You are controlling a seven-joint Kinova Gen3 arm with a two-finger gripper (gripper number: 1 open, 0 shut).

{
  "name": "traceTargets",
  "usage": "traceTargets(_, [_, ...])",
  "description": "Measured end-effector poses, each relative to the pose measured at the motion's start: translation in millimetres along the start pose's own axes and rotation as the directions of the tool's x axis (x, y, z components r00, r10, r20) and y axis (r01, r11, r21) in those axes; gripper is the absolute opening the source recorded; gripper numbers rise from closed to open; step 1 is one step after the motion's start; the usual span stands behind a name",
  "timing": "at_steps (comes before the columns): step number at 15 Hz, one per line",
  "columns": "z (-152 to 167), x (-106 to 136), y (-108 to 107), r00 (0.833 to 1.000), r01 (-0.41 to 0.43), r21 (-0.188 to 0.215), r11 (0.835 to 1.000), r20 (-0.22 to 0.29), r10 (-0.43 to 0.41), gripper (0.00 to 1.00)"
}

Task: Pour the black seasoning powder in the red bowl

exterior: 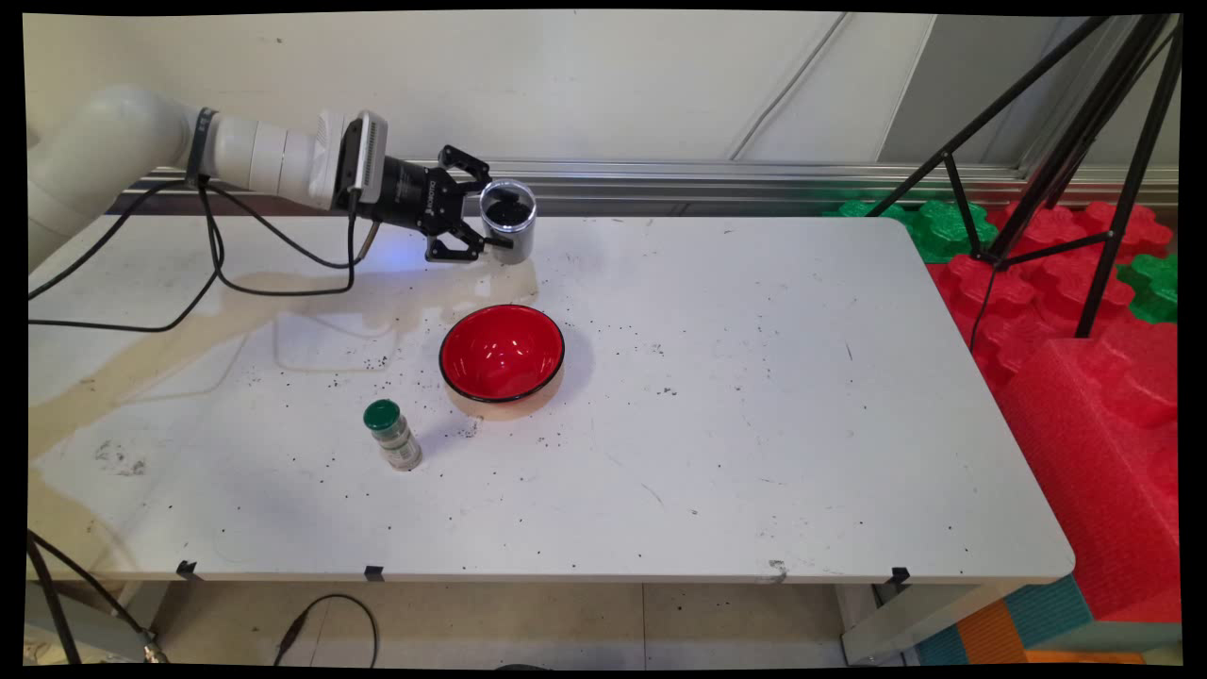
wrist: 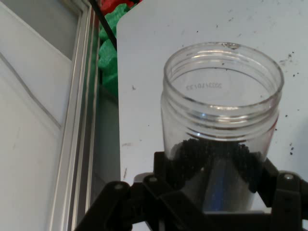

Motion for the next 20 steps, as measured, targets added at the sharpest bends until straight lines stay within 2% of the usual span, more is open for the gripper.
traceTargets(6, [-0.9, 3.4, 15.9, 0.997, -0.075, 0.022, 0.997, 0.005, 0.075, 0.0])
traceTargets(10, [-0.4, 3.8, 25.6, 0.988, -0.153, 0.03, 0.988, 0.016, 0.152, 0.0])
traceTargets(14, [-0.5, 4.4, 34.6, 0.969, -0.248, 0.032, 0.968, 0.026, 0.247, 0.0])
traceTargets(20, [-1.6, 7.0, 44.6, 0.923, -0.385, 0.033, 0.922, 0.031, 0.385, 0.0])
